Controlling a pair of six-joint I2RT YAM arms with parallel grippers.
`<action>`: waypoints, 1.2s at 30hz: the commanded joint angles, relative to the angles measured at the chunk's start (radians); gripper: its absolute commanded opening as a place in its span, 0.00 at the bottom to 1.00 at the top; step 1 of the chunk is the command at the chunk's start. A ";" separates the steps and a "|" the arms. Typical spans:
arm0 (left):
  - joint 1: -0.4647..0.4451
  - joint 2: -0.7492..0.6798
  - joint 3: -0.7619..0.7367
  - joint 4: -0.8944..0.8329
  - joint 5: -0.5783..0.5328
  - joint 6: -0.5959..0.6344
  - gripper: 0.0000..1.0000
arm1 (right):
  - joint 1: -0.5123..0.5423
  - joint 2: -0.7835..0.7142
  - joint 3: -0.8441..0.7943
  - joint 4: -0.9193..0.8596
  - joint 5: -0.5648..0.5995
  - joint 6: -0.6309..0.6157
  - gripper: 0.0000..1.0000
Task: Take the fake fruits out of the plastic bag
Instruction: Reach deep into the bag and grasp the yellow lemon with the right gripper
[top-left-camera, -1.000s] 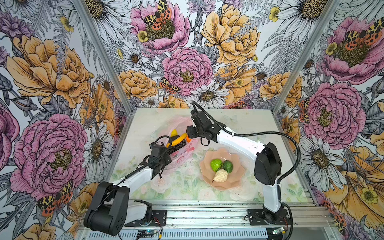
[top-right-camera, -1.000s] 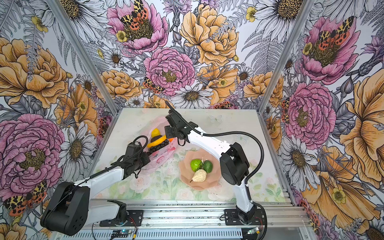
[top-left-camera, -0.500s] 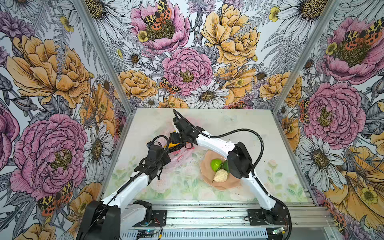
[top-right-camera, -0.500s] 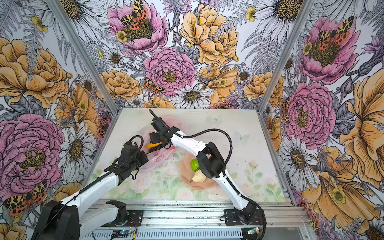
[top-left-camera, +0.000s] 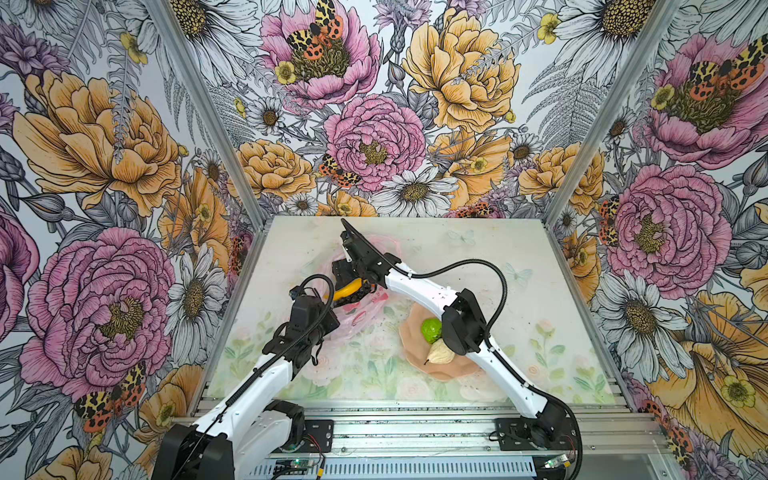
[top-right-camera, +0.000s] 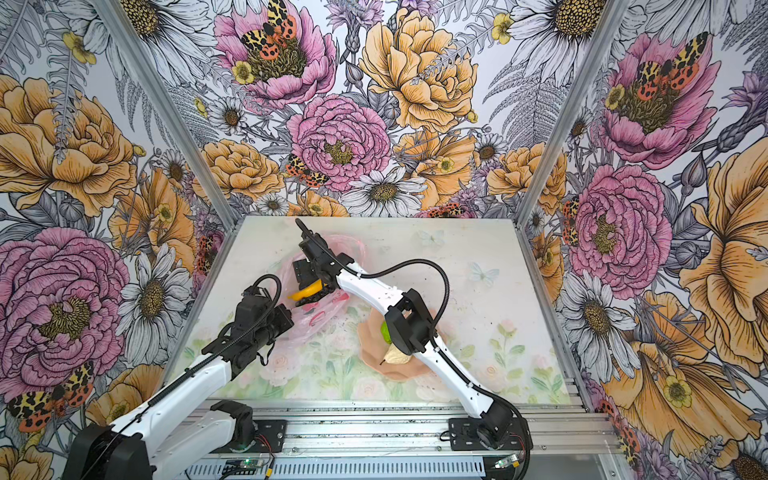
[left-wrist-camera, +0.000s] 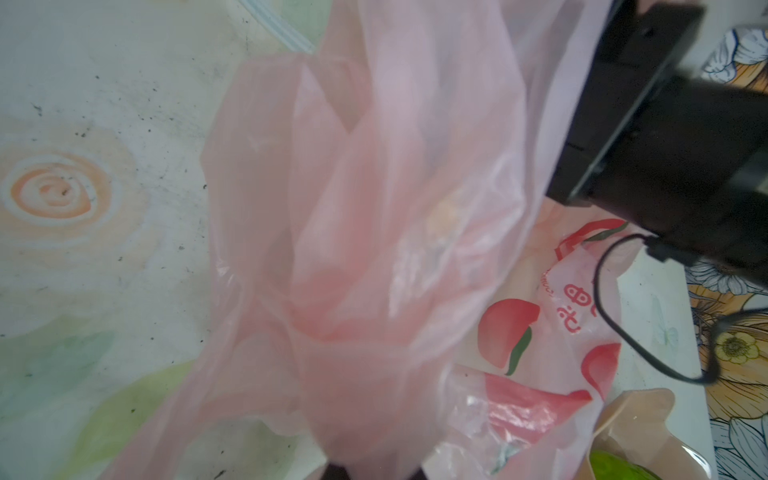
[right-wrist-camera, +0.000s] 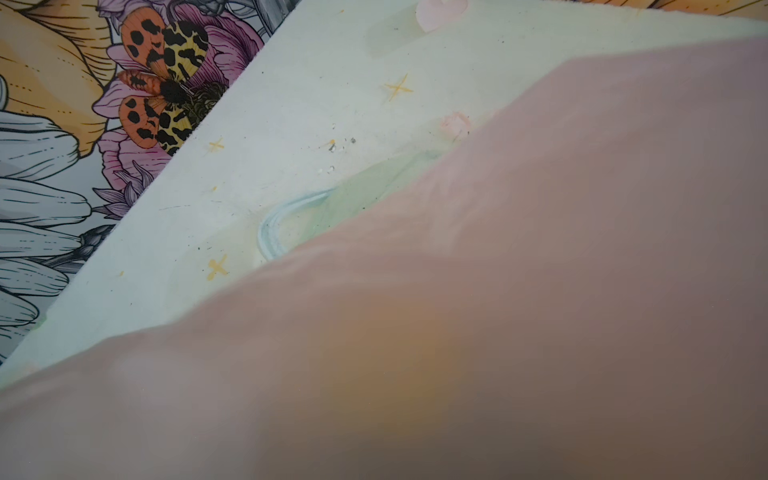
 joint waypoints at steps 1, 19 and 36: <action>-0.022 -0.046 -0.003 0.047 0.078 -0.006 0.00 | -0.017 0.042 0.059 0.005 -0.014 0.031 0.78; -0.064 -0.264 -0.070 -0.070 0.009 -0.029 0.00 | 0.004 0.089 0.066 -0.058 -0.042 0.042 0.75; 0.034 -0.023 -0.059 -0.028 0.052 0.007 0.00 | -0.011 -0.065 -0.012 -0.069 0.001 0.030 0.54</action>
